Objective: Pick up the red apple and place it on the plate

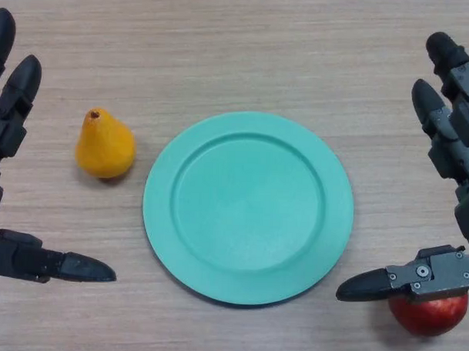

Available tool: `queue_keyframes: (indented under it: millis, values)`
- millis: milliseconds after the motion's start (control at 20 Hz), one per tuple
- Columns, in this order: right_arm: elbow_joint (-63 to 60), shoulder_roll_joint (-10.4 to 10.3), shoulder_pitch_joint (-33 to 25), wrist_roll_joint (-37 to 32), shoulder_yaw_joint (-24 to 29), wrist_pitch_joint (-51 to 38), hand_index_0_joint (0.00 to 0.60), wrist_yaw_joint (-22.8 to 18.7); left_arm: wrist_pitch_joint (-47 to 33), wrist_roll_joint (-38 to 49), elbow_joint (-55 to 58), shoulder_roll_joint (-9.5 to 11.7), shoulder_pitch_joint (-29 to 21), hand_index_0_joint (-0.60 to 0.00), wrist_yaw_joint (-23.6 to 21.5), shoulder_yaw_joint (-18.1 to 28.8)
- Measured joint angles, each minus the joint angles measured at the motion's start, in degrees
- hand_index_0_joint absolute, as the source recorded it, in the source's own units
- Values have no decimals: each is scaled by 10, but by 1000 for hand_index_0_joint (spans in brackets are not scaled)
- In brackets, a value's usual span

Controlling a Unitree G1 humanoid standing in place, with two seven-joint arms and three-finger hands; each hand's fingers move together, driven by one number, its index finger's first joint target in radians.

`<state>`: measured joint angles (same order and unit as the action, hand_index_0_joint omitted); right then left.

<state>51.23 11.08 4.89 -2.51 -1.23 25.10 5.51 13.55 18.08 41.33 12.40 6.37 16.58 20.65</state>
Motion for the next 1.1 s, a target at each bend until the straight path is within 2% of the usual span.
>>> queue_keyframes:
  millis: [200, 350, 450, 700, 800, 1000, 1100]
  values:
    - [0, 0, 9, -1, 16, -12, 0, 6, 0, -22, 1, -2, 5, 0, 0, -4]
    - [-26, 0, 18, -2, 40, -42, 0, 27, 0, -21, 1, -2, 5, 0, 0, -9]
    - [-78, 0, 37, -25, 61, -102, 0, 47, 0, -20, 1, -2, 3, 0, 0, -19]
    - [-234, -3, 61, -23, 127, -258, 0, 84, 0, -21, 0, -1, -3, 0, -1, -30]
    - [-311, -3, 68, -23, 142, -327, 0, 105, 0, -23, 1, -1, -5, 0, -4, -49]
    - [-471, 1, 61, -21, 163, -442, 0, 108, 0, -23, 1, -1, -5, 0, -4, -52]
    - [-545, 10, 52, 18, 162, -487, 0, 107, 0, -23, 1, -2, 4, 0, -4, -52]
